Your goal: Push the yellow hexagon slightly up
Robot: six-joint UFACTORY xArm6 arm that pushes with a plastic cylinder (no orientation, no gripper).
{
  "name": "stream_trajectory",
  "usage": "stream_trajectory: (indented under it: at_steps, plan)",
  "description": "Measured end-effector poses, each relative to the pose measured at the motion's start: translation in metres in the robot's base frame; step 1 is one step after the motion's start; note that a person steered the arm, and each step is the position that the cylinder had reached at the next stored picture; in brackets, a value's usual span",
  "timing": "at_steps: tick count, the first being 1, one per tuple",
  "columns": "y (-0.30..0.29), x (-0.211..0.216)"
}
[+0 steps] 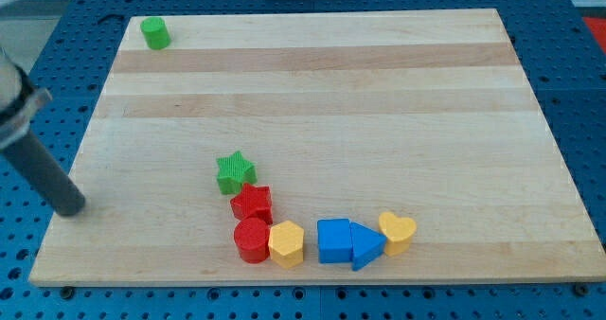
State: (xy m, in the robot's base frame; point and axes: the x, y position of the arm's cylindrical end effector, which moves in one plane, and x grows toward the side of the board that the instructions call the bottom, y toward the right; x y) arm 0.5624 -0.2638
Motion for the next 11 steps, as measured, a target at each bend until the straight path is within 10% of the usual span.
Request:
stream_trajectory:
  at_steps: [1,9,11]
  plan:
    - [0.04,0.056]
    - [0.241,0.052]
    - [0.199,0.006]
